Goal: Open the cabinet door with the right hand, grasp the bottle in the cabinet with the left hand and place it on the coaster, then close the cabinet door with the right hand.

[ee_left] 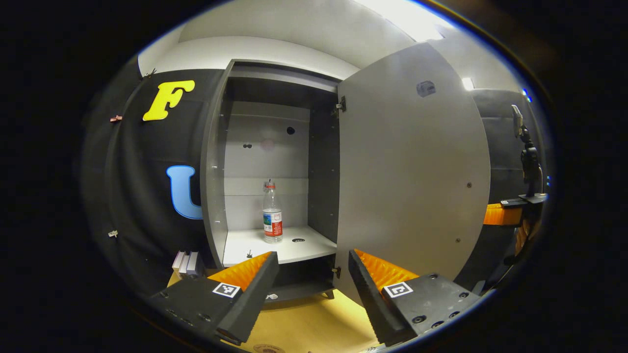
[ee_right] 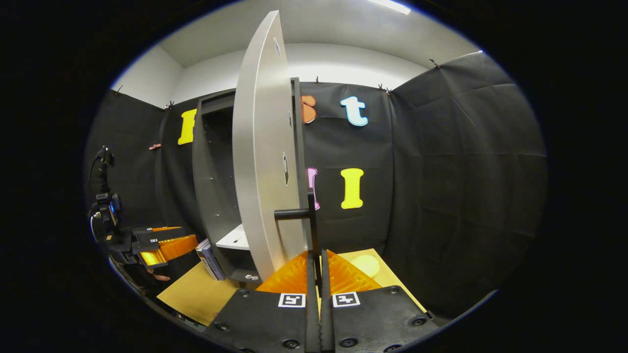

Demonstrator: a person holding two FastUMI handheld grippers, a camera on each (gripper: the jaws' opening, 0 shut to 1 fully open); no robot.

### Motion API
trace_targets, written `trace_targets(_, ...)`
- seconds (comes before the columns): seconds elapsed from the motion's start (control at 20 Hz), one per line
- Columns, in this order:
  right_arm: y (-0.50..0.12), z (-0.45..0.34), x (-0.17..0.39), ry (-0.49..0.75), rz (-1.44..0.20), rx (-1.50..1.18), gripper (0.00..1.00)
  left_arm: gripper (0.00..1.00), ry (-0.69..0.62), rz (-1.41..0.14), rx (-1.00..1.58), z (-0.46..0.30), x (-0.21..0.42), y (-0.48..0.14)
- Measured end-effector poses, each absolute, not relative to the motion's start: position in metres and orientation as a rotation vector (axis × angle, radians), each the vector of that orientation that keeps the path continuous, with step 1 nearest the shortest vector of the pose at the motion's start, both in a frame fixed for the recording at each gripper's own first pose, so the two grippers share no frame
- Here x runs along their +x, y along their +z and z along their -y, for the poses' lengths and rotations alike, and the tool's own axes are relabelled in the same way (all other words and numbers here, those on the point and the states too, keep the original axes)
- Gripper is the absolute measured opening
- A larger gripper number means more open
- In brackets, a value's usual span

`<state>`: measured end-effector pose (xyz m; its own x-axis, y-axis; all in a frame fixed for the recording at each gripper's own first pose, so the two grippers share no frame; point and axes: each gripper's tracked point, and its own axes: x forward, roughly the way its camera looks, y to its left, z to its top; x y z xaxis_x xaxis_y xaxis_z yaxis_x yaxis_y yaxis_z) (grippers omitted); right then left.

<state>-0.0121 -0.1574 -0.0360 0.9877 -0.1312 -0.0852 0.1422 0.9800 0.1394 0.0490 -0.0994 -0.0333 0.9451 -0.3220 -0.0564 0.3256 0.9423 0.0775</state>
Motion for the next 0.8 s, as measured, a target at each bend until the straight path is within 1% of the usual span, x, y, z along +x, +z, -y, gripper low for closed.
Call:
trace_targets(0.05, -0.035, 0.157, -0.021, -0.144, -0.072, 0.165, 0.06, 0.87, -0.334, -0.042, 0.087, 0.097, 0.051, -0.034)
trace_targets(0.1, -0.033, 0.156, -0.028, -0.159, -0.065, 0.173, 0.06, 0.90, -0.338, -0.040, 0.087, 0.095, 0.052, -0.033)
trace_targets(0.25, -0.025, 0.162, -0.053, -0.255, -0.038, 0.130, 0.05, 0.90, -0.343, -0.035, 0.086, 0.087, 0.061, -0.034)
trace_targets(0.3, -0.018, 0.160, -0.060, -0.281, -0.019, 0.124, 0.05, 0.87, -0.343, -0.032, 0.082, 0.083, 0.067, -0.034)
trace_targets(0.4, -0.015, 0.161, -0.070, -0.355, 0.001, 0.097, 0.05, 0.90, -0.329, -0.023, 0.086, 0.072, 0.085, -0.032)
trace_targets(0.45, -0.016, 0.163, -0.075, -0.398, 0.003, 0.063, 0.10, 0.90, -0.317, -0.016, 0.088, 0.066, 0.097, -0.031)
trace_targets(0.55, -0.022, 0.179, -0.081, -0.506, -0.006, -0.021, 0.36, 0.90, -0.290, 0.005, 0.099, 0.055, 0.123, -0.028)
trace_targets(0.6, -0.023, 0.185, -0.085, -0.559, -0.014, -0.051, 0.42, 0.91, -0.272, 0.014, 0.098, 0.051, 0.138, -0.028)
trace_targets(0.65, -0.026, 0.190, -0.086, -0.592, -0.031, -0.058, 0.45, 0.87, -0.254, 0.015, 0.090, 0.047, 0.155, -0.030)
trace_targets(0.7, -0.030, 0.193, -0.087, -0.608, -0.047, -0.051, 0.51, 0.90, -0.246, 0.012, 0.081, 0.047, 0.172, -0.031)
trace_targets(0.75, -0.031, 0.204, -0.087, -0.632, -0.052, -0.041, 0.55, 0.91, -0.246, 0.011, 0.072, 0.050, 0.189, -0.031)
trace_targets(0.8, -0.030, 0.218, -0.085, -0.652, -0.043, -0.035, 0.71, 0.91, -0.244, 0.010, 0.068, 0.053, 0.206, -0.032)
